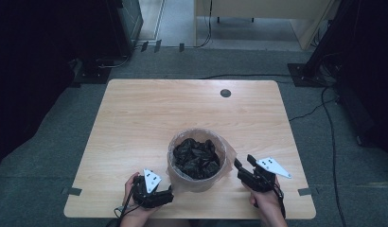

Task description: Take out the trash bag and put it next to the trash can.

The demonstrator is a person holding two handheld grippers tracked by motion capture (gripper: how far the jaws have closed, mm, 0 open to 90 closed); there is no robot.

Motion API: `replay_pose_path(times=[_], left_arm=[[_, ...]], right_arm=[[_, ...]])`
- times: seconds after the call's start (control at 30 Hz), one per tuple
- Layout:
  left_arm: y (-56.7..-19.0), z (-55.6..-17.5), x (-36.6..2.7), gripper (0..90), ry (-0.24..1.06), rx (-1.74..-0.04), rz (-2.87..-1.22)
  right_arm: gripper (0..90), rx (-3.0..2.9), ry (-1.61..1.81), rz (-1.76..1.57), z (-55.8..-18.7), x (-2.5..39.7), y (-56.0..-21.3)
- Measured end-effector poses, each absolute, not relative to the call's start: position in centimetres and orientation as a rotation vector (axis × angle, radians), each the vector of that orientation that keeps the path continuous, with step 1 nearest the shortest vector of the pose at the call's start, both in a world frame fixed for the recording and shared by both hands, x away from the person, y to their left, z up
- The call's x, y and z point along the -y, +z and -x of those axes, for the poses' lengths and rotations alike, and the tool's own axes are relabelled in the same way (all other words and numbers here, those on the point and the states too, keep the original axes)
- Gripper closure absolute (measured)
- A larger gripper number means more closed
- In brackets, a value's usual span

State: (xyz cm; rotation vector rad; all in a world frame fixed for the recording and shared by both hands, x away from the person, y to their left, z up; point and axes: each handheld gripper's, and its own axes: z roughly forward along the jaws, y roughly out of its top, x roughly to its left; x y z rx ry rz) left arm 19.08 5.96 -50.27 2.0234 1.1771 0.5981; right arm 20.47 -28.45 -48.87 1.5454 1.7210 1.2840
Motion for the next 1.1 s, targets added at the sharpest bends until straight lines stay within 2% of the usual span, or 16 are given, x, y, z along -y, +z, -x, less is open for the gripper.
replay_pose_path(times=[0.3,0.63,0.7,0.8,1.1], left_arm=[[-51.0,-18.4,-4.5,12.5,0.591,-1.103,-2.125],[-50.5,-19.1,-5.1,12.7,0.562,-1.149,-2.049],[-50.1,-19.2,-5.6,16.4,0.562,-1.167,-1.982],[-49.7,-19.3,-6.0,27.0,0.537,-1.17,-1.912],[-49.5,-19.1,-5.7,69.0,0.445,-1.112,-1.868]], right_arm=[[44.1,-1.712,1.274,-1.55,-20.3,28.6,-48.9],[44.1,-1.714,1.267,-1.553,-20.3,28.7,-49.0],[44.1,-1.712,1.266,-1.557,-20.3,28.7,-49.1],[44.1,-1.71,1.263,-1.565,-20.3,28.9,-49.1],[43.8,-1.724,1.254,-1.561,-19.6,29.0,-49.4]])
